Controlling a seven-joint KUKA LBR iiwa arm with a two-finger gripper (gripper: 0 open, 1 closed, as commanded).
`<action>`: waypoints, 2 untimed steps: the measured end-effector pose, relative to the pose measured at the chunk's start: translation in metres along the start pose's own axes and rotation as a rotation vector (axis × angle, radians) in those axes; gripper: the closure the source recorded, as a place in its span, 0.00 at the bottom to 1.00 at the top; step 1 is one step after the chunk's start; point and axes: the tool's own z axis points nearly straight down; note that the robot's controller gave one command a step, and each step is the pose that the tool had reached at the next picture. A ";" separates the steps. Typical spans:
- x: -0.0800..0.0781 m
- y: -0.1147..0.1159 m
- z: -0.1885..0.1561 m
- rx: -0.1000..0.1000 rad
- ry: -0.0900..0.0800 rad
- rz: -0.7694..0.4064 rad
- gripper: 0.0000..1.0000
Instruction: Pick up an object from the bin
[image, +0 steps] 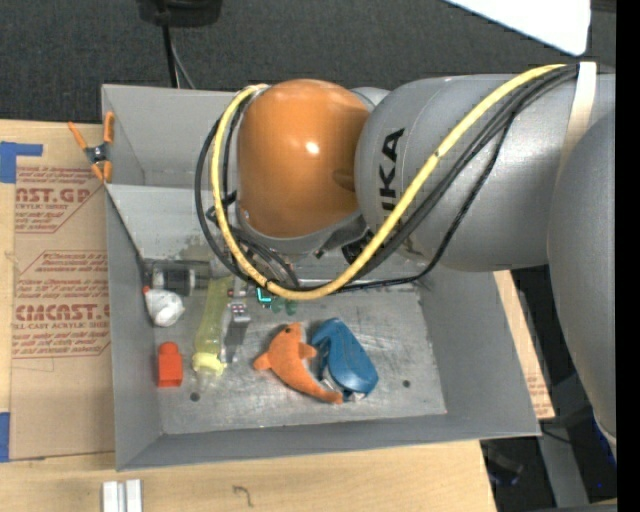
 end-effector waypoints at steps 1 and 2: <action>-0.001 -0.001 -0.003 -0.001 -0.005 0.001 0.00; -0.004 -0.003 0.051 -0.003 -0.013 -0.040 0.00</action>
Offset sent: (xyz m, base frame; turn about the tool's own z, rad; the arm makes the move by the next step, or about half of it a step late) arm 0.0033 -0.0066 -0.0904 -0.0637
